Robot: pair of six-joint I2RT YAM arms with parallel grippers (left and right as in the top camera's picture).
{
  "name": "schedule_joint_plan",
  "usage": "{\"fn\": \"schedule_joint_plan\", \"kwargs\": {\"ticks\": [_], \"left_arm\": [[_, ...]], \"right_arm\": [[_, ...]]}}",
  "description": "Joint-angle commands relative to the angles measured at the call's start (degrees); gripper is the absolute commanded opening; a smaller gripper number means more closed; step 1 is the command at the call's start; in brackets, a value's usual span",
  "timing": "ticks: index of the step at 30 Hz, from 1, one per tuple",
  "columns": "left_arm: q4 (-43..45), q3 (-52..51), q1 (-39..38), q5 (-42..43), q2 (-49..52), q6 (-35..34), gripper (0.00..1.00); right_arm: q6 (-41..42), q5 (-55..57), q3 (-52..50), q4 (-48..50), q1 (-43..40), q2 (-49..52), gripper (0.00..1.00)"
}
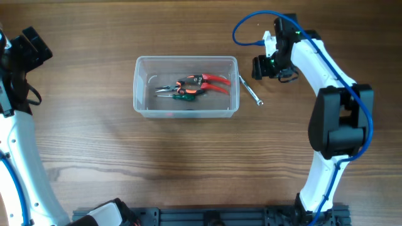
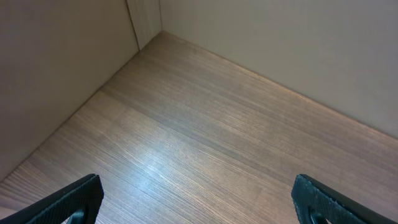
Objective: Pack container
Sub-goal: 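Grasp the silver wrench with right gripper and lift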
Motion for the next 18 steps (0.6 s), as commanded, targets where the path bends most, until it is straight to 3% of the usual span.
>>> {"fn": "schedule_joint_plan", "kwargs": {"ticks": [1, 10, 14, 18], "left_arm": [[0.11, 0.17, 0.22, -0.35, 0.22, -0.76, 1.0], [0.11, 0.17, 0.2, -0.35, 0.22, -0.76, 1.0], [0.11, 0.17, 0.22, -0.35, 0.22, -0.76, 1.0], [0.11, 0.17, 0.22, -0.35, 0.22, -0.76, 1.0]], "right_arm": [[-3.52, -4.02, 1.66, 0.0, -0.17, -5.07, 0.78], [-12.41, -4.02, -0.55, -1.86, 6.8, -4.87, 0.73], [-8.33, 2.58, -4.24, 6.01, 9.4, -4.87, 0.76], [-6.75, 2.34, -4.5, 6.93, 8.02, -4.87, 0.76]]}}
